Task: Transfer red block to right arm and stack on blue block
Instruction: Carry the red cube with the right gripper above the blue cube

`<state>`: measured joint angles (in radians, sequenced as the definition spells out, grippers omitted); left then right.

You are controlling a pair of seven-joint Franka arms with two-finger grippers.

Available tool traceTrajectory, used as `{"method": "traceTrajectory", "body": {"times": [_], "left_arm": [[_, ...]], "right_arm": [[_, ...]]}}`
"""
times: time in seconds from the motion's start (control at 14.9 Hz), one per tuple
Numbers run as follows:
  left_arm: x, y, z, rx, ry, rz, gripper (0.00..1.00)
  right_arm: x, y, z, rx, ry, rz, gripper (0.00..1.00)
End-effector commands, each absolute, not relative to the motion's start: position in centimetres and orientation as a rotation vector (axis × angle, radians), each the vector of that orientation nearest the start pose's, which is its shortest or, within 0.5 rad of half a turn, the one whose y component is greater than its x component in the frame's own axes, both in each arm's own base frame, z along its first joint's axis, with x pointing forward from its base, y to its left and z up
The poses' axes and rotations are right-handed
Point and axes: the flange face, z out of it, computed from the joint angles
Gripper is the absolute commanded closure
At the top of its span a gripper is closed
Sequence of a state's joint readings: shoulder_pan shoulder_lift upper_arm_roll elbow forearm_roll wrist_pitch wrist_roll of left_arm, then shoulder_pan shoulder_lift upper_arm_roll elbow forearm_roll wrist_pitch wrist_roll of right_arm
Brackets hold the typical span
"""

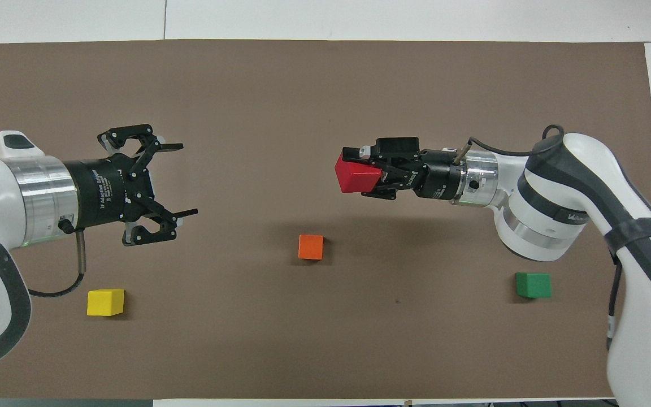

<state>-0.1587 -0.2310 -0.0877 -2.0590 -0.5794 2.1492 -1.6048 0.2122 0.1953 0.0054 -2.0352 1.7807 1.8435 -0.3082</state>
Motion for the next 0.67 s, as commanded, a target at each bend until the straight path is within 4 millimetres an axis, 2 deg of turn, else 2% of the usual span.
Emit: {"method": "traceTrajectory", "body": {"times": [0.0,0.07,0.13,0.34,0.47,0.6], "left_arm": [[50.8,-10.1,57.2,1.931,1.788,-0.199,0.0],[51.2,-8.7,57.1,1.97,1.748,-0.156,0.0],[51.9,-7.4,56.4,2.007,1.723,-0.128,0.0],[54.1,-6.1,55.9,2.303,1.59,0.076,0.0],[55.1,-4.9,55.4,2.481,1.464,0.146,0.0],[56.1,-1.5,54.4,2.623,1.299,0.13,0.0]], "right_arm": [[56.5,18.5,44.2,-1.742,0.513,0.168,1.0],[56.9,17.0,44.2,-1.821,0.527,0.169,1.0],[57.4,14.3,44.3,-1.904,0.542,0.148,1.0],[58.1,7.9,44.1,-2.185,0.522,0.092,1.0],[58.1,5.1,44.0,-2.387,0.486,0.066,1.0],[58.3,1.7,44.1,-2.576,0.439,0.028,1.0]]}}
